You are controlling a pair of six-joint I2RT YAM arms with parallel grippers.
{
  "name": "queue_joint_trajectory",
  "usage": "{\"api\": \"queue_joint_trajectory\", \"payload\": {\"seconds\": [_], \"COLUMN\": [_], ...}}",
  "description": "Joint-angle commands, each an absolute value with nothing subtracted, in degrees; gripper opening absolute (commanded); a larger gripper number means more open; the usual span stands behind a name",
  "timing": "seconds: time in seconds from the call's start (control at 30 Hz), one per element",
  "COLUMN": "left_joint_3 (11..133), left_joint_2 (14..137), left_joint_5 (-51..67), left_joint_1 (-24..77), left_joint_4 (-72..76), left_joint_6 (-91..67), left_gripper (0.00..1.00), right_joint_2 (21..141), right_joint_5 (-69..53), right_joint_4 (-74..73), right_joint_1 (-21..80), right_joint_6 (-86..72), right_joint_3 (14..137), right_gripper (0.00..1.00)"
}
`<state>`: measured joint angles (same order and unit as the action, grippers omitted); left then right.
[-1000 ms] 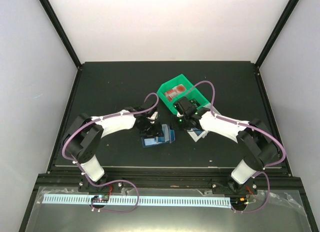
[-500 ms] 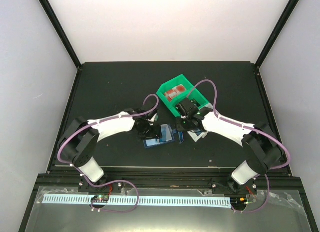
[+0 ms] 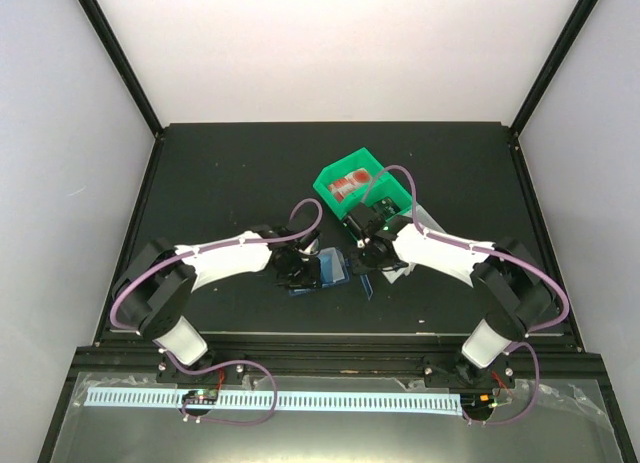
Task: Put the credit cards into the card holder
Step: Insert the credit card into the card holder.
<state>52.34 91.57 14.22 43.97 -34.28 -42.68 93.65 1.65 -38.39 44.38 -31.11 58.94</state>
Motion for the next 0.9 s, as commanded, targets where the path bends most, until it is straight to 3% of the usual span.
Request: {"api": "queue_joint_trajectory", "payload": {"seconds": [0.0, 0.87], "left_joint_3": [52.77, 52.22], "left_joint_2": [93.44, 96.27], "left_joint_5": [13.65, 20.58], "left_joint_1": [44.30, 44.30], "left_joint_4": [-33.95, -21.02], "left_joint_6": [-43.18, -41.31], "left_gripper": [0.41, 0.42], "right_joint_2": [95.30, 95.54], "right_joint_5": [-2.33, -13.70], "right_joint_4": [-38.59, -33.39], "right_joint_1": [45.10, 45.42], "right_joint_6": [-29.18, -28.68], "right_joint_3": [59.81, 59.42], "right_gripper": [0.01, 0.01]}}
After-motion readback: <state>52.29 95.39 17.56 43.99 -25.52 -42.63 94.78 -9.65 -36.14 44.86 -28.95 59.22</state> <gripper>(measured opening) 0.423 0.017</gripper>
